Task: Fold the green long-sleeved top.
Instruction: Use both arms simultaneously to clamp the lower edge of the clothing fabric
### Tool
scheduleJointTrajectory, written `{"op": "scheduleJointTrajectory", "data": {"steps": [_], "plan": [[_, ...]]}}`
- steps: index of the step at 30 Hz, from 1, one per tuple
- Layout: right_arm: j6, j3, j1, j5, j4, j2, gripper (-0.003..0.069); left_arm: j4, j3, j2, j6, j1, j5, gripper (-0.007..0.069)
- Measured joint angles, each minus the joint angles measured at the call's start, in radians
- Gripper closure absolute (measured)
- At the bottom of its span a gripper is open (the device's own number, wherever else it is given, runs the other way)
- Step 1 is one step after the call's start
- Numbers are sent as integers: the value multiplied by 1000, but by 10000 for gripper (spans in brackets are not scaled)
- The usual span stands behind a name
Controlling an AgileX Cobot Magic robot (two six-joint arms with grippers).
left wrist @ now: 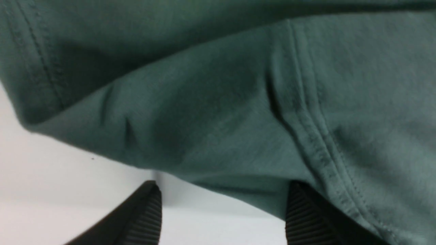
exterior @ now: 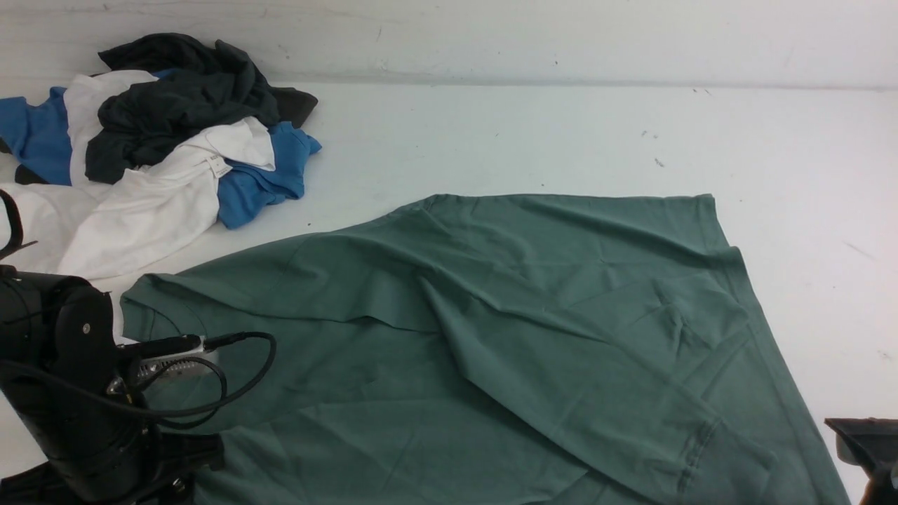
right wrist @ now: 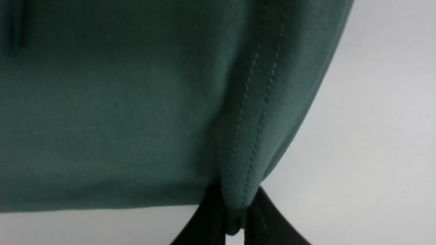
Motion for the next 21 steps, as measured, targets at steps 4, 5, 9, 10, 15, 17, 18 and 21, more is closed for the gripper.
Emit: {"op": "scheduleJointTrajectory", "data": {"steps": [4,5,9,10,15,17,18,21], "plan": [[0,0,0,-1,0,0,611,-3,0,1,-16,0,-4,162],[0,0,0,-1,0,0,611,-3,0,1,-16,0,-4,162],[0,0,0,-2,0,1,611,-9,0,7,-21,0,-36,196],[0,0,0,-3,0,2,611,-15,1,9,-25,0,-45,229],[-7,0,0,-4,0,2,611,-49,10,11,-29,-4,-96,506],[-17,0,0,-5,1,2,611,-56,12,9,-26,-4,-104,580],[-19,0,0,-5,1,2,611,-58,12,9,-26,-4,-105,589],[-37,3,0,-3,2,-17,611,-53,18,-12,-7,-4,-103,615]]}}
